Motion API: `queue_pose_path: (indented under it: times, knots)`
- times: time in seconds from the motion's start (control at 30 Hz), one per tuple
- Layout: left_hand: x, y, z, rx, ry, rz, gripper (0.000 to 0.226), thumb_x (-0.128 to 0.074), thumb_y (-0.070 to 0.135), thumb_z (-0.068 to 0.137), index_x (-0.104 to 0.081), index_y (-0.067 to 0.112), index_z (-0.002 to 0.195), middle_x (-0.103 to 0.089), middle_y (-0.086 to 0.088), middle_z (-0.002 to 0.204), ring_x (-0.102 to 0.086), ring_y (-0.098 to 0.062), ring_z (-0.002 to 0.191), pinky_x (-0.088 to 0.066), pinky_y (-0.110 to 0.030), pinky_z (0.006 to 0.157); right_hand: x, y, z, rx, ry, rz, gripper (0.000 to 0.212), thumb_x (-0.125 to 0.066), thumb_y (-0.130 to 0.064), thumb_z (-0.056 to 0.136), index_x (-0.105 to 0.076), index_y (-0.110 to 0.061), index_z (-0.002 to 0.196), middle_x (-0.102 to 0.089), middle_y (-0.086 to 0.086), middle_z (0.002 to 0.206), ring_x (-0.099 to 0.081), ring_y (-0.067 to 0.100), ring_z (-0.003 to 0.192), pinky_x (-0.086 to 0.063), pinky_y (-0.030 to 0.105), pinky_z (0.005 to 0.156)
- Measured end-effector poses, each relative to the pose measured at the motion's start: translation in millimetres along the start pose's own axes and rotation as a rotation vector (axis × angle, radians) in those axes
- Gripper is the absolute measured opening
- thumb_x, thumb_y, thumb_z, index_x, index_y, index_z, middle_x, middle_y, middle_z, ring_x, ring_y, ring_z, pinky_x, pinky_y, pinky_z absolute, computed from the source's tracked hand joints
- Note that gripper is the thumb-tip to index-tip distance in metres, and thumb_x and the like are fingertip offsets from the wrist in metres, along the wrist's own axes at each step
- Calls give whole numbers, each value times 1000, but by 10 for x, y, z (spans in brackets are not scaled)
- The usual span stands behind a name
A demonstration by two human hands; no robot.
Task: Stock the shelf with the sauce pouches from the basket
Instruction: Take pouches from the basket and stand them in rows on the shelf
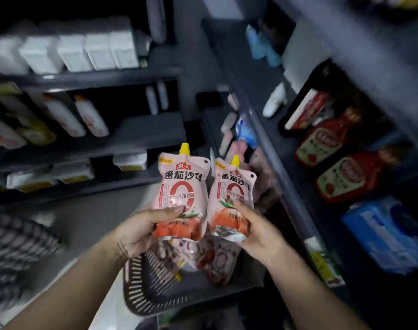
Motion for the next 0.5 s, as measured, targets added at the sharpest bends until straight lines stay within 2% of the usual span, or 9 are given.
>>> queue_pose_path:
  times: [0.03, 0.13, 0.17, 0.23, 0.3, 0.37, 0.43, 0.5]
  knots:
    - [-95, 140, -80, -39, -3, 15, 70, -96, 16, 21, -74, 3, 86, -74, -20, 88, -73, -27, 71, -59, -34, 59, -113, -111, -86, 30, -12, -40, 55, -95, -21, 31, -77, -9, 82, -75, 11, 83, -72, 22, 69, -60, 35, 64]
    - [-365, 563, -303, -139, -21, 63, 81, -96, 17, 18, -69, 3, 93, -73, -20, 91, -73, -28, 73, -59, -35, 60, -428, -449, -430, 149, -9, -117, 21, -77, -9, 54, -75, -6, 74, -74, 11, 71, -70, 19, 58, -57, 29, 52]
    - [-464, 697, -377, -159, -46, 65, 79, -96, 15, 17, -71, 2, 90, -73, -20, 88, -73, -28, 71, -59, -34, 57, -531, -559, -565, 201, -11, -136, 20, -71, -6, 58, -74, -5, 78, -74, 11, 72, -70, 19, 58, -57, 29, 51]
    - [-682, 951, -513, -194, -109, 59, 76, -95, 9, 13, -72, -2, 85, -73, -22, 85, -73, -28, 67, -59, -34, 54, -752, -744, -858, 308, -43, -185, 29, -70, -6, 60, -71, -4, 90, -75, 13, 80, -72, 22, 65, -58, 30, 55]
    - [-935, 1167, -650, -205, -185, 100, 78, -94, 7, 14, -72, -4, 88, -73, -23, 90, -73, -30, 73, -60, -41, 63, -935, -903, -1171, 410, -40, -248, 30, -69, -5, 66, -70, -7, 96, -75, 13, 89, -72, 22, 73, -57, 29, 59]
    - [-1175, 1329, -765, -214, -247, 162, 72, -95, 9, 19, -75, -1, 87, -73, -21, 91, -73, -30, 76, -60, -41, 65, -1046, -1028, -1455, 509, 21, -320, 30, -66, -1, 76, -66, -6, 106, -74, 13, 96, -72, 21, 77, -56, 24, 57]
    - [-1392, 1411, -859, -222, -289, 245, 74, -96, 13, 22, -74, 1, 92, -73, -22, 92, -73, -31, 76, -59, -39, 63, -1096, -1108, -1693, 593, 80, -305, 38, -67, 3, 76, -60, 0, 113, -73, 16, 93, -72, 21, 70, -54, 24, 50]
    - [-1571, 1441, -929, -226, -325, 308, 71, -96, 16, 18, -75, 3, 85, -73, -24, 91, -73, -32, 73, -59, -37, 59, -1104, -1155, -1925, 666, 132, -257, 44, -73, 3, 67, -60, 3, 109, -73, 16, 86, -71, 22, 65, -55, 27, 49]
Point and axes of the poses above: each hand's wrist, its own z-axis towards the middle knuckle, its own x-axis out of the back of the hand, y = z × x, the point moved 8 cm from there along z, towards the middle knuckle
